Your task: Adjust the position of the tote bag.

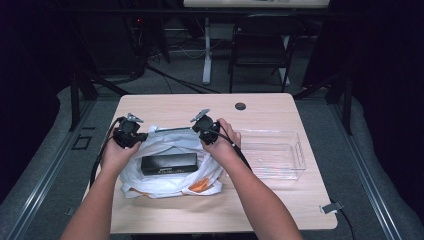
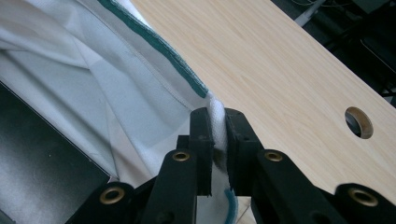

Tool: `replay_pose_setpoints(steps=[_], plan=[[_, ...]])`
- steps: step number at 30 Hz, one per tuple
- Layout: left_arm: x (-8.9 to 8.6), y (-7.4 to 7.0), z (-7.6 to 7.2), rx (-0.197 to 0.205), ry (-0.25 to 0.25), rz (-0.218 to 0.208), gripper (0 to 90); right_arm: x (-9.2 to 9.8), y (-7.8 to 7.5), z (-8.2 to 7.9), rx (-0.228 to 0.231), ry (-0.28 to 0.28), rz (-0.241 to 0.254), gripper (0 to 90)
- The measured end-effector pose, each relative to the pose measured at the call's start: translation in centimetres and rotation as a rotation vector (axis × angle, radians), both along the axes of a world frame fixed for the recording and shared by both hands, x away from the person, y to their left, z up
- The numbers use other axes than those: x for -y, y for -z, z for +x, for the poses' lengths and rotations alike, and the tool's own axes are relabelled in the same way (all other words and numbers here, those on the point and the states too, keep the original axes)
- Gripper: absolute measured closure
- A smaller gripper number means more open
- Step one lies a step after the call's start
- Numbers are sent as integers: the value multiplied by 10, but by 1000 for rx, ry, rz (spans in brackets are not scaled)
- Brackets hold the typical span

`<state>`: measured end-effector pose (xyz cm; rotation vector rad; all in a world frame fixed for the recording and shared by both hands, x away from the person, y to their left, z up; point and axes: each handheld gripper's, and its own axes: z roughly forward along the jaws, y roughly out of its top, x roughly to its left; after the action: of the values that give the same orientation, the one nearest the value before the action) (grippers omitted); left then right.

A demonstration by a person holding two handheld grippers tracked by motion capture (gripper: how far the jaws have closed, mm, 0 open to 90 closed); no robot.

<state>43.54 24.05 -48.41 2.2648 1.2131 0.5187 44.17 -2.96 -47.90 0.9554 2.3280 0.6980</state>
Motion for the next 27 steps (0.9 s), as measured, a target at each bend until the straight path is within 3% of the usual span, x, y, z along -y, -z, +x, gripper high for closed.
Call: replay_pose_setpoints(steps=[9, 27], plan=[[2, 8, 4, -21, 0, 20, 885, -2, 5, 2, -13, -5, -30, 827], [6, 17, 10, -42, 1, 42, 885, 0, 15, 5, -54, 0, -25, 827]])
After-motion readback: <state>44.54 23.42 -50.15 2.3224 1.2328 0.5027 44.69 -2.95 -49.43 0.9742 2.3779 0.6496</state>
